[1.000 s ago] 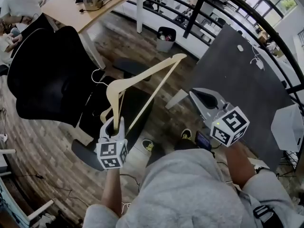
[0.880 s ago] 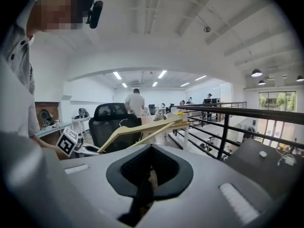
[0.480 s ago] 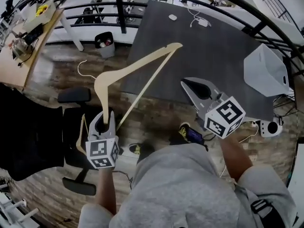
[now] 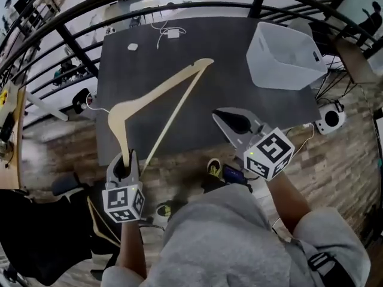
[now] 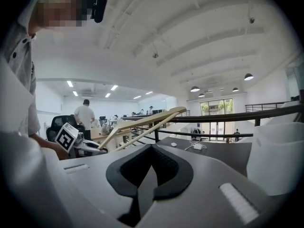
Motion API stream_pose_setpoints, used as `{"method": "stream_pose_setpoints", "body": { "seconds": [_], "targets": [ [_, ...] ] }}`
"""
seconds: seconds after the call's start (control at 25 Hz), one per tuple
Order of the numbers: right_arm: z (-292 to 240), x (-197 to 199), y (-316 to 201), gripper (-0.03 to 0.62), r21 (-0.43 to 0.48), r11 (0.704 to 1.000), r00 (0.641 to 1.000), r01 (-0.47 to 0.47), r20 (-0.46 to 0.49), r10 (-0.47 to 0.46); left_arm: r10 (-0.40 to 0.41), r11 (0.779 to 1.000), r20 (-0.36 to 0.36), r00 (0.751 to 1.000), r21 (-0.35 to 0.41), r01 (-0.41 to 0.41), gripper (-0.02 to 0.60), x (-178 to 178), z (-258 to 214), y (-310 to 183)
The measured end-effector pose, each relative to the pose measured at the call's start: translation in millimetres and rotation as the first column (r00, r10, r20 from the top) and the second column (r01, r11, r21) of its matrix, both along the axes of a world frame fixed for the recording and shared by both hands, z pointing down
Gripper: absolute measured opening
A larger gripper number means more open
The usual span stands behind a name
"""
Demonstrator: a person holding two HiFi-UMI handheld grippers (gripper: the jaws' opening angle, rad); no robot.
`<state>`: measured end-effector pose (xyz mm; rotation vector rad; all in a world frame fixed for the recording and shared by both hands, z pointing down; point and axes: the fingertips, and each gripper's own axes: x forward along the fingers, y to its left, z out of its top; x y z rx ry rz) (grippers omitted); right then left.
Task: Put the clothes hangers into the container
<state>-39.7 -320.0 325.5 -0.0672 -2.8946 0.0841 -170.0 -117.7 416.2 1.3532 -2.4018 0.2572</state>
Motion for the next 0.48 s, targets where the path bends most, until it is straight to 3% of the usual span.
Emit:
{"method": "stream_pose_setpoints", "body": {
  "seconds": [0.28,0.48],
  "targets": [
    [-16.5,65.3,-110.3,-0.002,-0.011,0.991,0.989,-0.136,0.055,0.136,0.164,0.986,0.053,0.985,-0.012,-0.164,0.06,42.5,-25.3,-135.5],
    [-24.7,108.1,-121.6,-0.002,-0.039,0.976,0.973,-0.216,0.074,0.218,0.241,0.97,0.036,0.97,0.027,-0.242,0.058,68.6,-42.1,-169.8]
  ]
}}
